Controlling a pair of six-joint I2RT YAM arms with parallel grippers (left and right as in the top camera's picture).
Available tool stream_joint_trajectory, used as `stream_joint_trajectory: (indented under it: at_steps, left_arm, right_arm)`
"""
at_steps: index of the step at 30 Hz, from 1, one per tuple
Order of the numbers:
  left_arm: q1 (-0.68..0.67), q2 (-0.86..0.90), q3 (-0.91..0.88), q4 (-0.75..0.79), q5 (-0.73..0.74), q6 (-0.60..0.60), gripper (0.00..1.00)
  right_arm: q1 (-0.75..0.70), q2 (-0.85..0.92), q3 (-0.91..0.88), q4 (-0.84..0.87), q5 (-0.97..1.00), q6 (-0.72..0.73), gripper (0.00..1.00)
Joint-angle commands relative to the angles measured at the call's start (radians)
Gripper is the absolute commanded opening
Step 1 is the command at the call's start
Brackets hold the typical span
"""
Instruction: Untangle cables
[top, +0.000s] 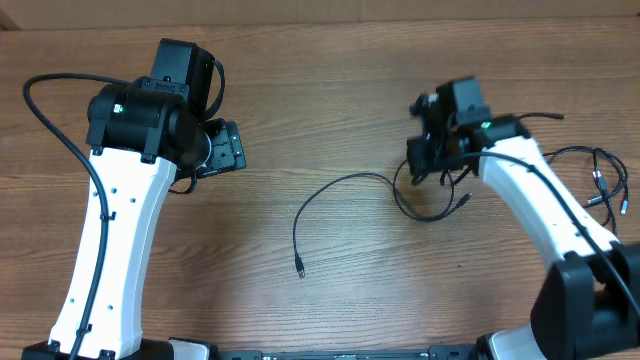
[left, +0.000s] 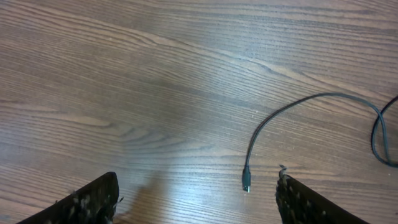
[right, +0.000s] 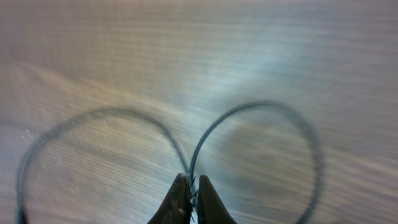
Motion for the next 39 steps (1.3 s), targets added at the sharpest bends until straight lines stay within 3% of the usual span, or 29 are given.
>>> stream_joint_trajectory:
  at_steps: [1, 5, 8, 13, 20, 25, 27, 35, 39]
  left_arm:
    - [0.002, -0.009, 0.017, 0.0, 0.002, -0.005, 0.81]
    - [0.002, -0.009, 0.017, 0.0, 0.002, -0.005, 0.81]
    - [0.002, -0.009, 0.017, 0.003, 0.002, -0.006, 0.81]
    - [0.002, -0.009, 0.017, 0.006, 0.002, -0.006, 0.81]
    - [0.002, -0.009, 0.017, 0.004, 0.002, -0.006, 0.81]
    - [0.002, -0.009, 0.017, 0.005, 0.002, -0.006, 0.81]
    - [0.002, -0.009, 0.017, 0.005, 0.002, -0.002, 0.86]
    - [0.001, -0.007, 0.016, 0.012, 0.206, 0.313, 0.95]
    - [0.001, -0.007, 0.016, 0.014, 0.29, 0.38, 0.96]
  right_arm:
    - [-0.036, -0.072, 0.166, -0.056, 0.199, 0.133, 0.04]
    - [-0.09, -0.085, 0.305, -0.124, 0.257, 0.185, 0.04]
    - [-0.102, -0.085, 0.353, -0.175, 0.159, 0.162, 0.17]
    - [-0.082, -0.072, 0.317, -0.269, -0.076, -0.004, 0.39]
    - [-0.018, -0.019, 0.168, -0.246, -0.086, -0.079, 0.59]
    - [0.022, 0.039, 0.044, -0.132, -0.077, -0.127, 0.6]
    - [0.035, 0.066, 0.006, -0.085, -0.056, -0.127, 0.6]
    - [0.067, 0.162, -0.091, 0.054, -0.033, -0.127, 0.61]
    - [0.068, 0.183, -0.119, 0.087, -0.034, -0.127, 0.61]
